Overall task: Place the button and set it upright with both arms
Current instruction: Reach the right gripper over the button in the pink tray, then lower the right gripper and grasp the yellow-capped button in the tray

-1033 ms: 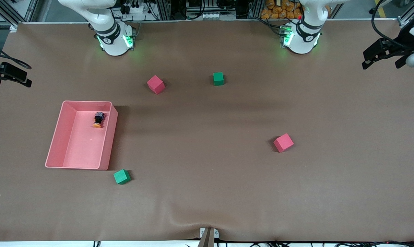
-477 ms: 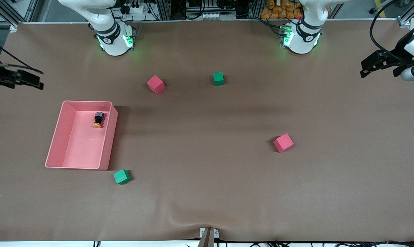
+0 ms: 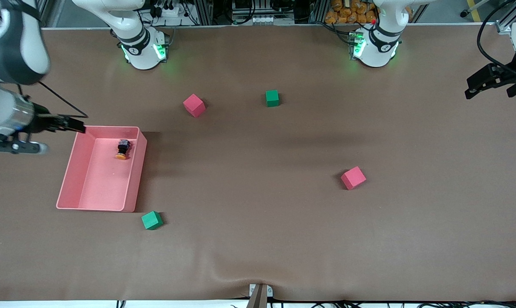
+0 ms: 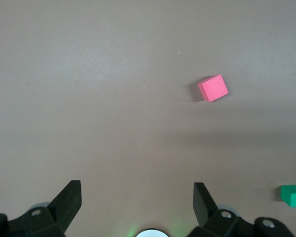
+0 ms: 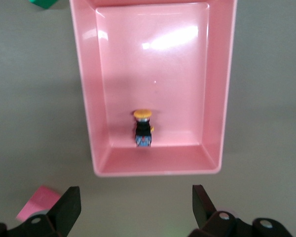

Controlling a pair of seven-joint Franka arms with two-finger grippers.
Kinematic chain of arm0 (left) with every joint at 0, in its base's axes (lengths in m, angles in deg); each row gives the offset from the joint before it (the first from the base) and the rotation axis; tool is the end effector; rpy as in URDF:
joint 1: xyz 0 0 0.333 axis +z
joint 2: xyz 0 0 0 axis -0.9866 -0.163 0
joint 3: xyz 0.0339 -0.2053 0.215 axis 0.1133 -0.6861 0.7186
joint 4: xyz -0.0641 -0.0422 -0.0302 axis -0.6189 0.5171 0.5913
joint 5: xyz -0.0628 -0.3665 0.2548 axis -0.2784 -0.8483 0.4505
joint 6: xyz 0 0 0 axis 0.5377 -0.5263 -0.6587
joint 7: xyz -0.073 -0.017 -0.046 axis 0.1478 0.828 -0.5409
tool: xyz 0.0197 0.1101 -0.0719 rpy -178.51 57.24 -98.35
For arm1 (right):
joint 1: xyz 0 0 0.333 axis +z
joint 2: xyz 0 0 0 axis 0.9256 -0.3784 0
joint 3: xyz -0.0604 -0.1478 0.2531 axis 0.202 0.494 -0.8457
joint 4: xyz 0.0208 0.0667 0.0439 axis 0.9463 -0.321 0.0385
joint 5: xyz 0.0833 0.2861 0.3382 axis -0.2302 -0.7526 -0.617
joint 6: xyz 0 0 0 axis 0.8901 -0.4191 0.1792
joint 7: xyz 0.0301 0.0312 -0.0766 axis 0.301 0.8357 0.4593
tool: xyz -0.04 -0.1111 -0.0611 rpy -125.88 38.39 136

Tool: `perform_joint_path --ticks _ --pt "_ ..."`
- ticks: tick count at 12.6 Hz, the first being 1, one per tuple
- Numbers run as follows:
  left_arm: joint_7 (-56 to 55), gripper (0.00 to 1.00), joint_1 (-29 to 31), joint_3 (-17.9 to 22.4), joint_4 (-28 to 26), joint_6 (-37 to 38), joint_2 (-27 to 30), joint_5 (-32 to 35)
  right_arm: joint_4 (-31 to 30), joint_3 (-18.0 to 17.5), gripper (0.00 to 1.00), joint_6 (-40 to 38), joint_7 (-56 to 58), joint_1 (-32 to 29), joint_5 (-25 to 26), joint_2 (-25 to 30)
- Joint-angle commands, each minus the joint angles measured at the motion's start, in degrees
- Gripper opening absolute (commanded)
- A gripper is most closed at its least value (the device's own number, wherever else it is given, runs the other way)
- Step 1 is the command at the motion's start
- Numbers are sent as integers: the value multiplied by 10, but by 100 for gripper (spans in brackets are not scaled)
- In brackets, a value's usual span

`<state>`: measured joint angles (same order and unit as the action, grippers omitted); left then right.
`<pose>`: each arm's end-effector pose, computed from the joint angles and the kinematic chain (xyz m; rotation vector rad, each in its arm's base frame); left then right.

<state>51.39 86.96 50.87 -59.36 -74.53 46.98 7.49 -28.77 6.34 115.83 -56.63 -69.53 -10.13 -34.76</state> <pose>0.5863 -0.0088 0.6172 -3.1094 -0.0063 0.0479 0.5922 -0.0415 0.3664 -3.1252 0.0886 0.2875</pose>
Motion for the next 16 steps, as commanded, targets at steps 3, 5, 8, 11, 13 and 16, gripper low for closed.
perform_joint_path --ticks 3,5,8,11,13,16 --pt "13 100 3 -3 22 11 -13 7 -155 1 100 181 -3 5 28 -6" --pt "9 100 3 -3 23 10 -16 5 -155 2 100 225 -3 3 28 -34" --pt "-27 100 1 -3 21 12 -13 3 -157 2 100 304 -1 2 29 -80" --pt "-39 100 2 -3 18 12 -11 3 -183 2 100 369 -2 4 29 -109" --pt "-46 100 1 -3 18 12 -11 3 -201 2 100 411 -3 -10 28 -134" --pt "-79 100 1 -4 15 12 -11 2 -229 2 100 434 -5 -12 27 -145"
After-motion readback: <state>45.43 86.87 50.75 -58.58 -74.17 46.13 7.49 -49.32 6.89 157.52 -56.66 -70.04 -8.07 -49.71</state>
